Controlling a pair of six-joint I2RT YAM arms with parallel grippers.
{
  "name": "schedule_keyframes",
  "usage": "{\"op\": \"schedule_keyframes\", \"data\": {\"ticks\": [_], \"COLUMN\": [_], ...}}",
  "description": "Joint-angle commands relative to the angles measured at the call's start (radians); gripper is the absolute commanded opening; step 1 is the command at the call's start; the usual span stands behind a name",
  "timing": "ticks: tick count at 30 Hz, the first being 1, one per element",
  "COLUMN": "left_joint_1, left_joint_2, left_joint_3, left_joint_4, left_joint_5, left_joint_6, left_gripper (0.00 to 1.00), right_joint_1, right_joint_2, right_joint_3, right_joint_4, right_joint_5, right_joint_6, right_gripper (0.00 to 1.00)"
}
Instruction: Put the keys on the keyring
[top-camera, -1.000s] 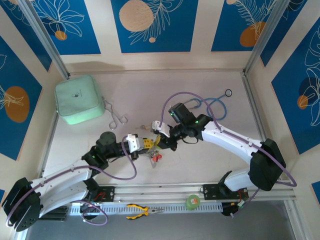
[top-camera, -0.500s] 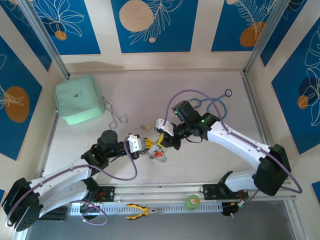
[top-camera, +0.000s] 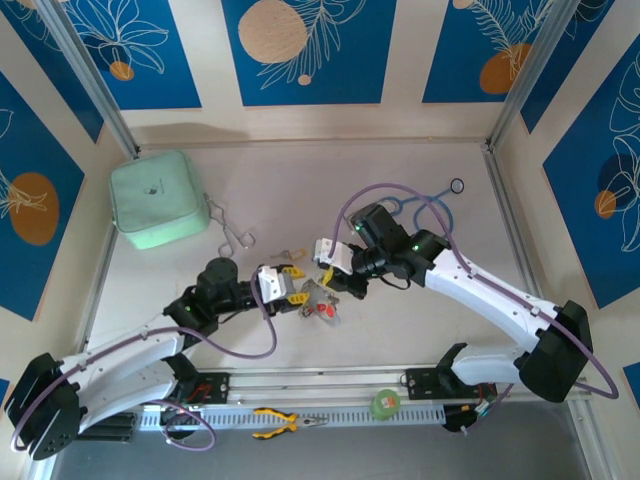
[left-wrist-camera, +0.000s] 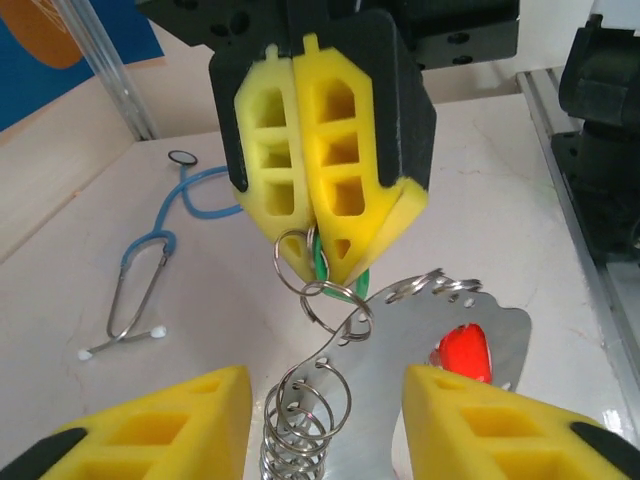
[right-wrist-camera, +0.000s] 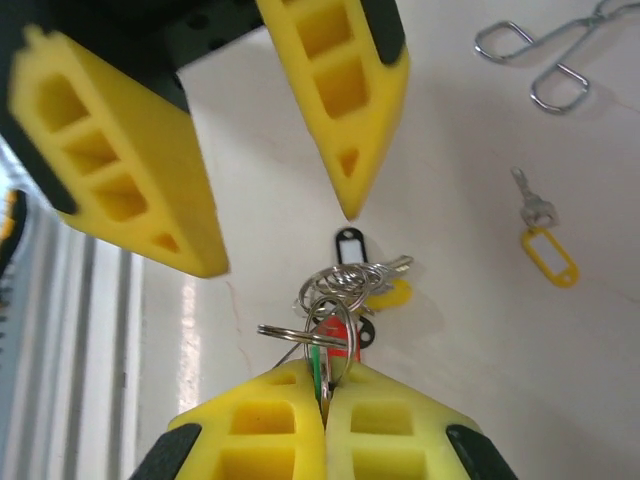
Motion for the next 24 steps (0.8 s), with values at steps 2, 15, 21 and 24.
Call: {"op": "schedule_keyframes", "data": {"ticks": [2,15,21,24], "left_joint_1": [-0.001,-0.001,-0.001,0.0], "left_joint_2": [-0.051,-0.142,-0.155,-0.161], "left_joint_3": [-0.025,-0.118,-0.114,-0.105], "left_joint_4": [0.044,0.208,0.132,0.093], "left_joint_5": [-0.033,-0.344,-0.437,-0.47], "left_joint_6": [-0.042,-0.247,-0.3,-0.301], "left_gripper": [0.56,0.7,0.7,0.71], "right_joint_1": [0.05,0.157,0.163,0.16], "right_joint_2": [0.02,0.058,0.108,0.128], "right_joint_3": [0.032,-0.005,-0.056,-0.079], "right_joint_4": [0.003,0.111,0.018,-0.043], "right_joint_5": [0.221,0.643,0.71,0.736], "right_joint_6": [-0.058,-0.218,-0.212,-0.183], "right_gripper": [0.0,0.0,0.0,0.0]}}
